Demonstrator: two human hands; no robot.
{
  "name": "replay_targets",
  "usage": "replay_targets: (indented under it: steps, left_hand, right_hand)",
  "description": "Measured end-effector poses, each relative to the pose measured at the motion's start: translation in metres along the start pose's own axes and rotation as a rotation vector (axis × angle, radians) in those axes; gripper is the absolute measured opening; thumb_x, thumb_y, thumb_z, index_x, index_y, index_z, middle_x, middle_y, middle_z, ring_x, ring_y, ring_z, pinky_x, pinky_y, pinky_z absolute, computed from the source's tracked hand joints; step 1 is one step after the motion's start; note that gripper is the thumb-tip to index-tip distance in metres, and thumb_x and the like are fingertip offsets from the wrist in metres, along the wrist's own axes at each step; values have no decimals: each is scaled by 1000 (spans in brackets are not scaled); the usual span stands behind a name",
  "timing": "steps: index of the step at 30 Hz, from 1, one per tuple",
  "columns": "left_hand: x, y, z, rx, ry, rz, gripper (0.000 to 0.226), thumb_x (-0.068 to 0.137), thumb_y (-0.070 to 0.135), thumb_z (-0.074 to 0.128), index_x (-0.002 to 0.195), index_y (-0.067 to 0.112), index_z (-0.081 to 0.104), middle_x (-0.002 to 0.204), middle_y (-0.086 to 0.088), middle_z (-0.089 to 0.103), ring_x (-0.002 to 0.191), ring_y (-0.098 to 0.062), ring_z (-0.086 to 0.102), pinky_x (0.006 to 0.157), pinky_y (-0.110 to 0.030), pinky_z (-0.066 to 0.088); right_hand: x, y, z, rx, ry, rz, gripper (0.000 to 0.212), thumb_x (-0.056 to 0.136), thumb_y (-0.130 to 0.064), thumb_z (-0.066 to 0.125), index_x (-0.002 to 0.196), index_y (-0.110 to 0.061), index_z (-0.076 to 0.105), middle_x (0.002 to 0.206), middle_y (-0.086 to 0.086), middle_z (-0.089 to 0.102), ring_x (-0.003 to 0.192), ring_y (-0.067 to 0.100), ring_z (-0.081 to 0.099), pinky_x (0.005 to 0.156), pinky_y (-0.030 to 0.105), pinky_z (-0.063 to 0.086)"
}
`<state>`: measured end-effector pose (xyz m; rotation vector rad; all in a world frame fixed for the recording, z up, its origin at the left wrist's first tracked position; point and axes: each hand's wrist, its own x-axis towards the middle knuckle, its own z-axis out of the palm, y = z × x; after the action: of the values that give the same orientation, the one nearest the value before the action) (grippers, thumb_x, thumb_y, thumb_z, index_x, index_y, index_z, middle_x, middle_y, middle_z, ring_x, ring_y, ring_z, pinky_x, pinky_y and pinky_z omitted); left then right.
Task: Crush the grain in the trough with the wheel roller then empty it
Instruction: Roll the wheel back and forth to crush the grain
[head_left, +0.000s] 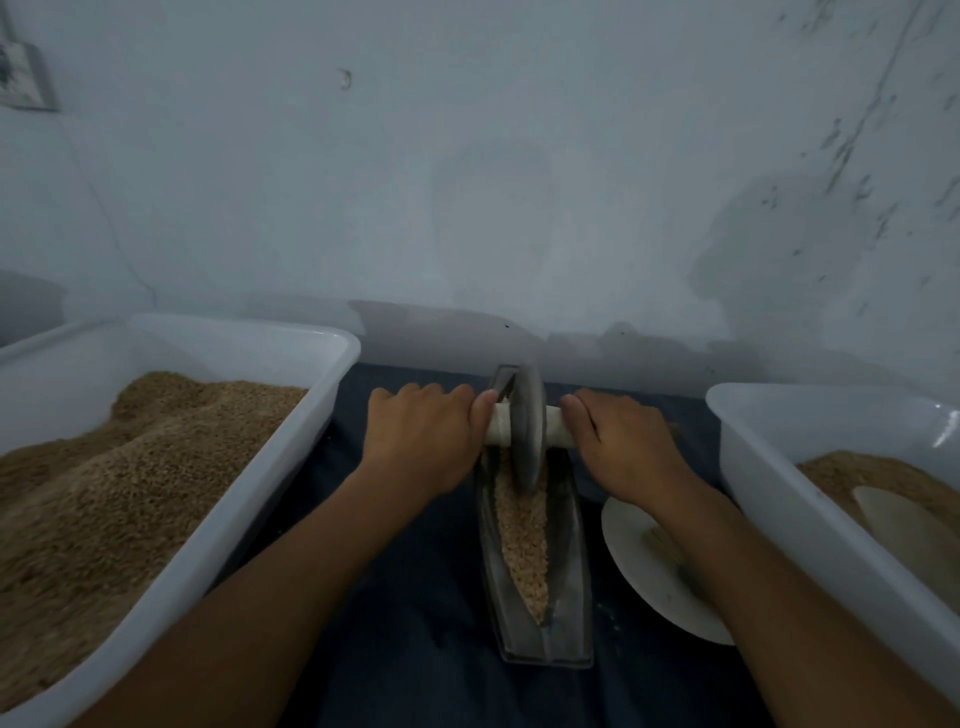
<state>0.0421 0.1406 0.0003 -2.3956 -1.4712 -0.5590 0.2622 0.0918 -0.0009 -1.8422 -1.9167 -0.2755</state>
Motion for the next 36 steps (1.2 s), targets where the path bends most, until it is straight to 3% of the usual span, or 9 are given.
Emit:
replay_targets:
  steps: [5,10,13,15,21,23,27,32,36]
  left_hand:
    - [0,1,-4,73,-40,19,39,102,47,20,90,25,50,77,3,56,68,-22,54,66,-36,36]
    - [1,-1,-13,5,-251,21,22,102,34,31,85,21,34,87,-1,51,73,-23,47,63,-37,40]
    - [4,4,-25,-26,-419,-20,26,101,34,32,76,26,30,96,-5,54,81,-25,48,70,-40,39]
    - [3,6,-29,-32,-503,-61,28,99,41,28,81,25,42,96,-4,53,84,-25,49,74,-39,37]
    - [-1,10,-43,23,-551,-22,52,74,48,15,95,19,52,94,-6,48,83,-26,47,72,-38,33]
    - [1,9,-40,-16,-518,-68,55,75,50,16,97,17,54,89,-5,47,78,-24,46,70,-37,32]
    - [4,7,-19,-209,-287,-254,39,96,49,30,77,22,51,76,1,50,61,-15,41,63,-33,32]
    - [2,5,5,-44,86,-93,20,102,35,37,87,22,44,85,2,50,73,-22,51,64,-38,33]
    - [2,3,15,-93,93,10,12,101,33,37,100,25,45,96,4,48,90,-22,52,69,-37,36]
  right_hand:
    - [-1,-4,-13,23,-185,48,39,106,-46,24,80,-26,46,80,-1,57,80,23,56,75,39,44]
    - [-4,-12,-44,13,-353,47,37,102,-54,34,95,-23,52,81,-1,59,73,15,55,58,32,37]
    - [-8,-18,-60,-48,-453,25,34,101,-56,37,95,-25,50,81,-1,59,70,12,54,55,31,34]
    - [-10,-22,-68,-81,-514,11,33,99,-56,39,94,-26,50,81,-3,58,70,11,54,54,30,31]
    - [-15,-26,-87,-80,-643,-7,29,83,-60,54,83,-32,47,82,-8,57,71,8,55,57,28,35]
    - [-14,-26,-84,-65,-641,-18,27,84,-58,55,82,-32,45,82,-8,56,70,6,53,57,27,34]
    - [-7,-19,-71,-6,-564,2,20,93,-56,51,92,-36,51,88,-13,58,77,4,54,59,29,37]
    - [3,-12,-42,96,-261,41,25,98,-54,48,103,-33,61,96,-9,64,84,8,58,68,32,45]
    - [7,-7,-26,78,-88,18,31,100,-51,47,110,-28,64,99,-5,67,89,16,60,76,37,48]
